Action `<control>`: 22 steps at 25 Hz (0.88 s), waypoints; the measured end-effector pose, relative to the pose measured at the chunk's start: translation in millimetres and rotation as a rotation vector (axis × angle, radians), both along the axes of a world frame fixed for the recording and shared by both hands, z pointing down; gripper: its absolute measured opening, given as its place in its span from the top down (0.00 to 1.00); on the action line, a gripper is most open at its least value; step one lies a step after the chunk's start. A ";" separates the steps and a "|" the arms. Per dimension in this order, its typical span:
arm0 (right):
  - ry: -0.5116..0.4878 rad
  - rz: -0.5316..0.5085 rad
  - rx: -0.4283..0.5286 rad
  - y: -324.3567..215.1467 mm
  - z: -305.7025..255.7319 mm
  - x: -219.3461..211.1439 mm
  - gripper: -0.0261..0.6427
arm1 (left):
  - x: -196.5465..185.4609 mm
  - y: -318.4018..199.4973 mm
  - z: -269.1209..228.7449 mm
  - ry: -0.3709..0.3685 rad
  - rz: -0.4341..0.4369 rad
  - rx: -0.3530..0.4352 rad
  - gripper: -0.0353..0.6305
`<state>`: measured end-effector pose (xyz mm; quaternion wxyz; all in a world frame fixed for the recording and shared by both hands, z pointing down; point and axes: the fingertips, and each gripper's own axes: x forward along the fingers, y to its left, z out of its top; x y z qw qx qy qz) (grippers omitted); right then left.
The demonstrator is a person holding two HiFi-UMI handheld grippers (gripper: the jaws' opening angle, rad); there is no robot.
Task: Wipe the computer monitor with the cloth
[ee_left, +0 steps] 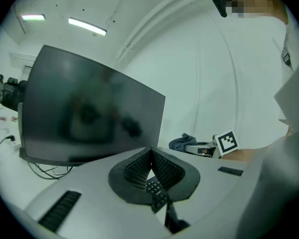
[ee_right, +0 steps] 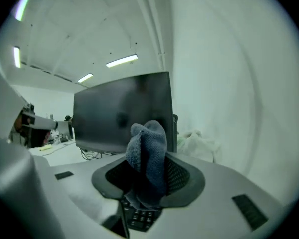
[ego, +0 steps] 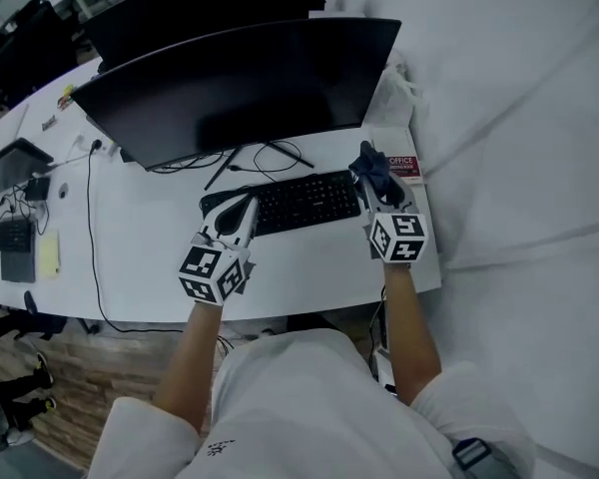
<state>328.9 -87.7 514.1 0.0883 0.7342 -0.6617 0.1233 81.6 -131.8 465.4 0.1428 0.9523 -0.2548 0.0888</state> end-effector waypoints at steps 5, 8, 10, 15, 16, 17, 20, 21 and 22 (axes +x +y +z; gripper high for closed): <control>-0.060 -0.019 0.085 52.2 -37.8 -61.9 0.73 | -53.7 35.9 -5.6 0.021 0.005 0.005 0.94; -0.087 -0.024 0.129 83.5 -57.0 -97.7 0.73 | -85.6 60.8 -7.8 0.035 0.000 0.007 0.94; -0.091 -0.031 0.148 102.9 -66.9 -121.5 0.73 | -106.5 77.1 -9.2 0.039 0.001 0.014 0.94; -0.091 -0.043 0.166 140.2 -81.7 -171.7 0.73 | -151.7 108.0 -15.4 0.056 0.001 0.028 0.94; -0.100 -0.039 0.169 148.1 -83.4 -179.6 0.73 | -158.9 113.1 -16.1 0.059 0.002 0.028 0.94; -0.107 -0.035 0.172 155.6 -85.2 -186.4 0.73 | -165.1 117.5 -17.0 0.063 0.003 0.028 0.94; -0.107 -0.035 0.177 174.3 -92.2 -204.0 0.73 | -180.0 127.7 -21.5 0.074 0.002 0.033 0.94; -0.104 -0.039 0.180 179.2 -95.5 -209.2 0.73 | -183.7 130.2 -23.6 0.077 0.001 0.037 0.94; -0.099 -0.045 0.184 183.1 -99.2 -213.6 0.73 | -186.0 132.2 -26.1 0.080 -0.001 0.040 0.94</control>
